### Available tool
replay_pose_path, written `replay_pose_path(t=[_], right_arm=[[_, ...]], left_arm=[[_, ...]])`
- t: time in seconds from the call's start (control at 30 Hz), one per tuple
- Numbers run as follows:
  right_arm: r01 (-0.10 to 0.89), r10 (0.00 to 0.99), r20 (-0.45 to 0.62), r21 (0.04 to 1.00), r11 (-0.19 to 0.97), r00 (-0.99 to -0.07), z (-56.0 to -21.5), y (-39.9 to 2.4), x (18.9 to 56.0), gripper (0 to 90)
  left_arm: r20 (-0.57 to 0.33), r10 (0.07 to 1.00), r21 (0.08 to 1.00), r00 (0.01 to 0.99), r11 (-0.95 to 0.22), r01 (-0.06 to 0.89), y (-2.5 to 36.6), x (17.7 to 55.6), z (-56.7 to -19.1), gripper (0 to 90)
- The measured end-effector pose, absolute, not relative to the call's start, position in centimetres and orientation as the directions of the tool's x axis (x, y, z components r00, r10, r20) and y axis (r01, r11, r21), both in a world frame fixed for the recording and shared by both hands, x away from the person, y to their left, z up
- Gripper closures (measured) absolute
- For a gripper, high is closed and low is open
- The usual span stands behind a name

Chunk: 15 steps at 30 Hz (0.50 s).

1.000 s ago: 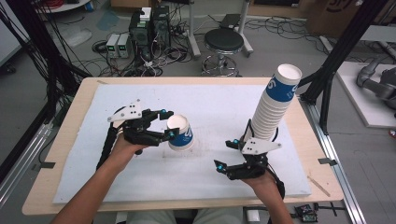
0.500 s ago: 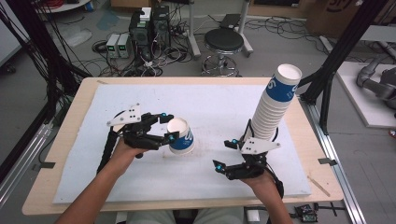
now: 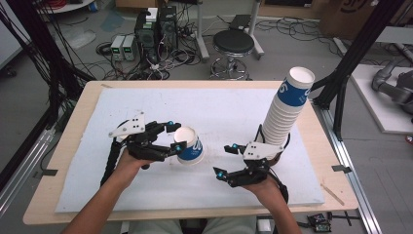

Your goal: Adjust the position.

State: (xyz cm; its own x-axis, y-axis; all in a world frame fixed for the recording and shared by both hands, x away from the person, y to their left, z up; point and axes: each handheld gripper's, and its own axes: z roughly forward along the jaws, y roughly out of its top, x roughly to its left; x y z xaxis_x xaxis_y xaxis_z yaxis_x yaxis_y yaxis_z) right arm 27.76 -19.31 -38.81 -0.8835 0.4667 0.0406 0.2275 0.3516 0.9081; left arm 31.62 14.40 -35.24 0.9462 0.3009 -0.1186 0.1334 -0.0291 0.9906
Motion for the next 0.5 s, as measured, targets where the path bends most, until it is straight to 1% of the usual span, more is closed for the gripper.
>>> replay_pose_path(t=[0.4,0.5], right_arm=[[0.203,0.404,0.057,0.922,0.328,-0.913,-38.7,-17.8,28.4,20.5],[0.217,0.391,0.074,0.917,0.336,-0.917,-38.7,-17.3,28.4,20.5]], left_arm=[[-0.126,0.276,0.99,0.953,-0.03,0.14,13.7,31.2,-35.4,32.9],[-0.125,0.27,0.99,0.955,-0.033,0.139,13.4,31.1,-35.3,32.8]])
